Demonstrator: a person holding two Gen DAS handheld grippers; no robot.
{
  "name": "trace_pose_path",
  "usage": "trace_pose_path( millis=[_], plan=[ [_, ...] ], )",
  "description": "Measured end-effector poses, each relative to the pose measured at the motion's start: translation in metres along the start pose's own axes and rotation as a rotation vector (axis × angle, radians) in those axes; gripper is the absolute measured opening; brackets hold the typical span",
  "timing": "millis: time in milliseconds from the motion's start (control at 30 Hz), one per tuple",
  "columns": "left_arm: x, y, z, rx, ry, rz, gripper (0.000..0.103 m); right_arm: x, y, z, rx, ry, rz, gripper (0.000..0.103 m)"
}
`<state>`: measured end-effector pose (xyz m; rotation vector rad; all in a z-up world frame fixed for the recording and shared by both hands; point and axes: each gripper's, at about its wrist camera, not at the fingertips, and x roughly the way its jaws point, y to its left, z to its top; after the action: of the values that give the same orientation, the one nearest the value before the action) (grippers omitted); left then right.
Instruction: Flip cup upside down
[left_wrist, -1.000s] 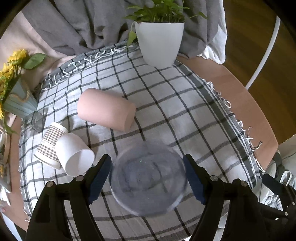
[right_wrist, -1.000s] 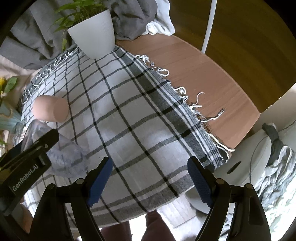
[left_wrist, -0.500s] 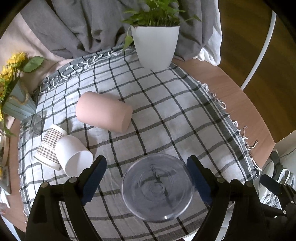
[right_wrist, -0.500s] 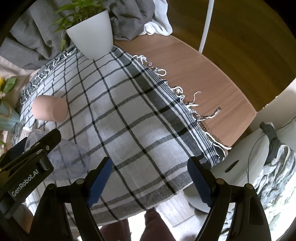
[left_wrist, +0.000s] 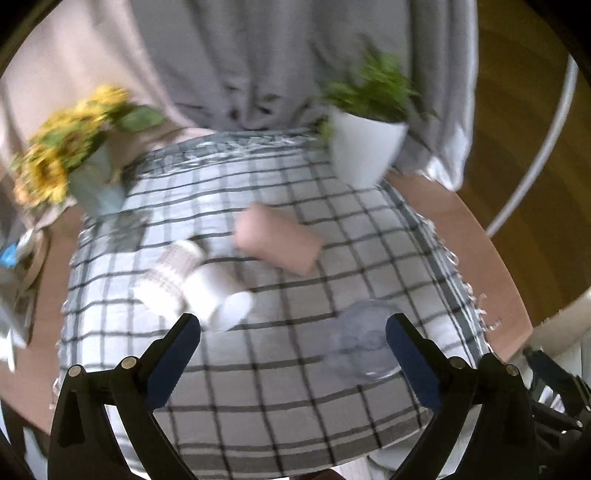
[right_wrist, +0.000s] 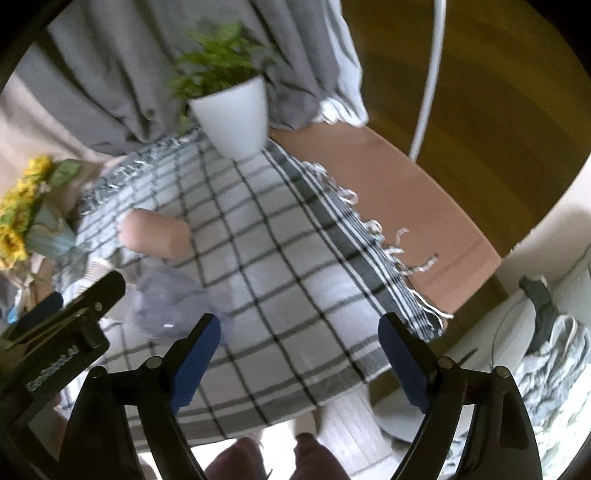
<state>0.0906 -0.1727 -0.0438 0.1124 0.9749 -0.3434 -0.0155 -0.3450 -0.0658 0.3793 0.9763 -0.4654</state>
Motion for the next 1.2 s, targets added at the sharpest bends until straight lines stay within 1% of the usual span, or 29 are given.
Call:
trace_pose_path(
  millis=[100, 167, 333, 467, 633, 700, 833, 867, 933, 1000, 1033, 1200],
  plan=[
    [-0.012, 0.023, -0.007, -0.046, -0.019, 0.040, 0.103, -0.012, 0.016, 0.000, -0.040, -0.046, 0.019, 0.090],
    [-0.021, 0.036, -0.013, -0.063, -0.040, 0.077, 0.103, -0.020, 0.029, -0.002, -0.073, -0.070, 0.053, 0.091],
    [-0.044, 0.066, -0.037, -0.094, -0.088, 0.202, 0.103, -0.032, 0.054, -0.012, -0.159, -0.108, 0.114, 0.091],
    [-0.059, 0.082, -0.055, -0.126, -0.101, 0.248, 0.103, -0.047, 0.066, -0.026, -0.204, -0.161, 0.151, 0.091],
    [-0.071, 0.090, -0.073, -0.139, -0.098, 0.270, 0.103, -0.062, 0.078, -0.039, -0.250, -0.219, 0.179, 0.093],
    [-0.075, 0.092, -0.079, -0.136, -0.100, 0.278, 0.103, -0.065, 0.081, -0.045, -0.264, -0.221, 0.189, 0.094],
    [-0.079, 0.096, -0.091, -0.142, -0.074, 0.275, 0.103, -0.067, 0.090, -0.056, -0.300, -0.205, 0.215, 0.094],
    [-0.081, 0.098, -0.093, -0.148, -0.078, 0.275, 0.103, -0.066, 0.091, -0.058, -0.303, -0.198, 0.218, 0.094],
    [-0.086, 0.101, -0.097, -0.161, -0.089, 0.306, 0.103, -0.068, 0.094, -0.062, -0.314, -0.199, 0.214, 0.094],
    [-0.090, 0.105, -0.098, -0.181, -0.095, 0.305, 0.103, -0.073, 0.095, -0.065, -0.317, -0.218, 0.211, 0.096],
    [-0.091, 0.106, -0.099, -0.187, -0.098, 0.305, 0.103, -0.074, 0.096, -0.065, -0.320, -0.225, 0.211, 0.099],
    [-0.095, 0.109, -0.101, -0.195, -0.113, 0.315, 0.103, -0.073, 0.100, -0.067, -0.329, -0.212, 0.206, 0.100]
  ],
)
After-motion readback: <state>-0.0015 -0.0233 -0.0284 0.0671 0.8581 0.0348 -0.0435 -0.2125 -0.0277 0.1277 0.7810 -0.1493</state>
